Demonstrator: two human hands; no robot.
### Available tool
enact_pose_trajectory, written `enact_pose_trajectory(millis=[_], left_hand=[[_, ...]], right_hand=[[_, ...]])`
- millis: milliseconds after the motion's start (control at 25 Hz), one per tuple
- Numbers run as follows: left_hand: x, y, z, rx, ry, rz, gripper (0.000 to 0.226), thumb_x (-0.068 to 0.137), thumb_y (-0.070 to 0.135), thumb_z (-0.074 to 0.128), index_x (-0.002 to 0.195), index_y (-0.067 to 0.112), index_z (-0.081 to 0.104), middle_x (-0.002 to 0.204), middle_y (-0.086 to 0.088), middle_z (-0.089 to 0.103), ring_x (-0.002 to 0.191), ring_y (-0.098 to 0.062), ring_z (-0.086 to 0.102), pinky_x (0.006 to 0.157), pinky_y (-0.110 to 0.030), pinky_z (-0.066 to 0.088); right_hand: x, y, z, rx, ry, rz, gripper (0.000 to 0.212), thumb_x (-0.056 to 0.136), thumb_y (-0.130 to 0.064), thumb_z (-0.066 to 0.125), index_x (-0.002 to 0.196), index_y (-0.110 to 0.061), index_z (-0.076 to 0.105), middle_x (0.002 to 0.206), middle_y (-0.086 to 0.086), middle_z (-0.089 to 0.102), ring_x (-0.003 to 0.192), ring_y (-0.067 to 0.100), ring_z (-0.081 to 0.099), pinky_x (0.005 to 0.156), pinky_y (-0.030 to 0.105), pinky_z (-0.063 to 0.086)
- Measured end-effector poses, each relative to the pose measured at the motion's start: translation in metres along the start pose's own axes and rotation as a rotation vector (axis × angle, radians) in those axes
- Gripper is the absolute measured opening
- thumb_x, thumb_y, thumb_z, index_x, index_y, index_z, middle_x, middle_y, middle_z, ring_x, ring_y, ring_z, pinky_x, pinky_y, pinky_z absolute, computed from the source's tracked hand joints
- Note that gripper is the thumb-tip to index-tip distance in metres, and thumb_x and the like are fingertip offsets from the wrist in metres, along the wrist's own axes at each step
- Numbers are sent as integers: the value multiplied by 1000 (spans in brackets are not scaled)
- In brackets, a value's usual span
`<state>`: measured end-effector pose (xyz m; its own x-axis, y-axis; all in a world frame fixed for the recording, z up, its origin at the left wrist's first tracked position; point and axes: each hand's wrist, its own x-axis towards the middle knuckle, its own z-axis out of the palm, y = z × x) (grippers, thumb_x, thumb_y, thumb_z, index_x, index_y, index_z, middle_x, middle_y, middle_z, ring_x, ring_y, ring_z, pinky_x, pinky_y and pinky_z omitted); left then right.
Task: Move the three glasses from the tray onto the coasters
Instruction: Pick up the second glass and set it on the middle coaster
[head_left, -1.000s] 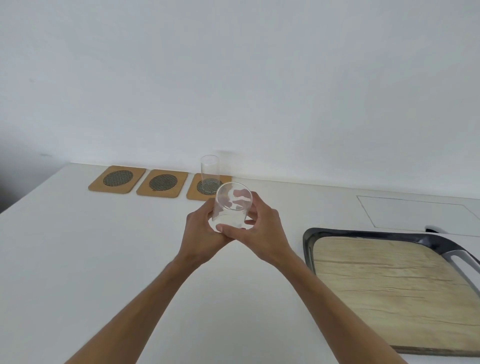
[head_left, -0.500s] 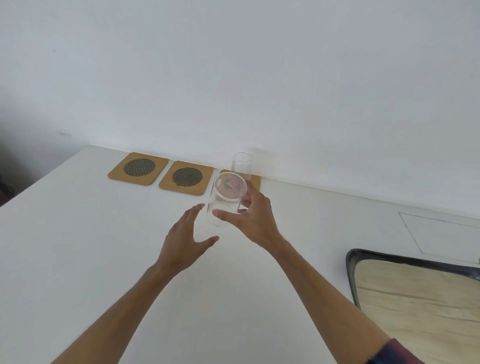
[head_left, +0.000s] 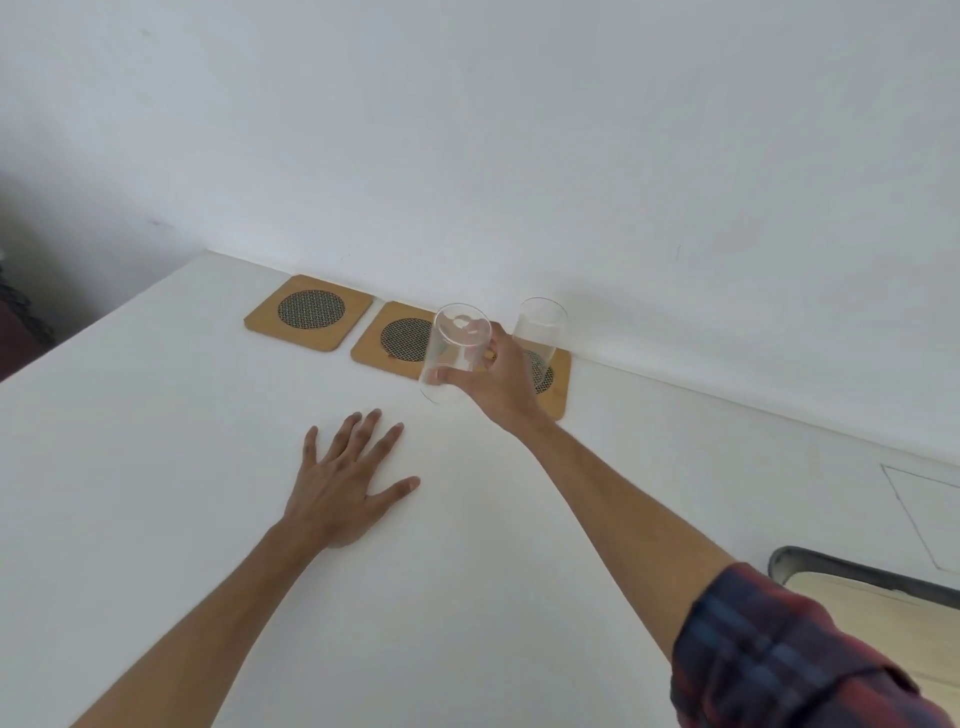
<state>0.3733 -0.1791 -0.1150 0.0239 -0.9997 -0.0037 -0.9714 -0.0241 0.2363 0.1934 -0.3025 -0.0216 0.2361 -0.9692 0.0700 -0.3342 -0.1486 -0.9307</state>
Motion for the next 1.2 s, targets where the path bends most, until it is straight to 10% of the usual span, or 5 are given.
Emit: enact_pose_trajectory(millis=[560,1000,1200], left_hand=[[3,-3,4,4,26,11,78,84,79,13,151,41,-1,163,8,-7,149,-12,-9,117,-55,-4],[3,-2,3,-6,31,2,78,84,79,14,151,42,1,163,9,-6,148,-11,-10,117,-54,-4],[2,-1,2,-6,22,-2,79,83,79,14,151,41,2,163,10,-6,148,-11,-10,118,-54,-4]], right_hand=[[103,17,51,-101,31,82,75,63,-32,92,127,-17,57,123,3,66,113,19,63,98,39,51],[125,10,66,-153,-58,83,74,69,-29,90,132,-17,53,114,0,57,114,19,58,96,31,47],[119,7,62,-183,-138,163,102,71,-33,89,152,-15,31,144,10,52,135,24,49,106,32,39]])
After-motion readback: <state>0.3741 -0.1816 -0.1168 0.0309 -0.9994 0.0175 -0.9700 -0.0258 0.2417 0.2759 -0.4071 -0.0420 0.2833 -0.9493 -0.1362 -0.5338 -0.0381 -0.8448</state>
